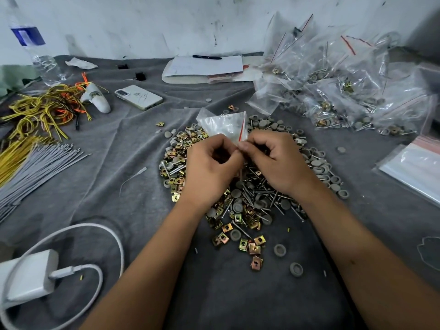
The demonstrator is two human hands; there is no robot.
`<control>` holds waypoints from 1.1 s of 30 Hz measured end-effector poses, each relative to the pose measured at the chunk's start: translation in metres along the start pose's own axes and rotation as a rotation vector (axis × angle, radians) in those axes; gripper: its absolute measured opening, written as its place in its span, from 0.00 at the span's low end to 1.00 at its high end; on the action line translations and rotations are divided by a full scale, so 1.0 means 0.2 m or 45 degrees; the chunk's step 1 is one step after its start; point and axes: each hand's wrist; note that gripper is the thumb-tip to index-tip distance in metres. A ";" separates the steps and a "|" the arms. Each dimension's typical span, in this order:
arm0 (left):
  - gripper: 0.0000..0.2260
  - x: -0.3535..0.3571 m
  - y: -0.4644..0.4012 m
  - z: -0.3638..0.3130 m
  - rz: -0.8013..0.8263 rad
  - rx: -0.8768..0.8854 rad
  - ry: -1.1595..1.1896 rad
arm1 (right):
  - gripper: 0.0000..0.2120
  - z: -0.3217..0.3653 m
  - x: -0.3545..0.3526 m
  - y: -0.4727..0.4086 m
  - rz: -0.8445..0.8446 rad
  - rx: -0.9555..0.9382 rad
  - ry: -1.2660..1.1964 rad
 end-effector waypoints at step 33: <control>0.06 -0.14 -0.02 -0.02 -0.358 0.239 -1.025 | 0.13 -0.05 -0.09 -0.01 0.602 -0.007 0.467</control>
Point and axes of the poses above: each hand's wrist, its own y-axis away from the middle knuckle, its own x-axis out of the palm, z = x × y, and after that the axes turned 1 degree about -y, right-handed
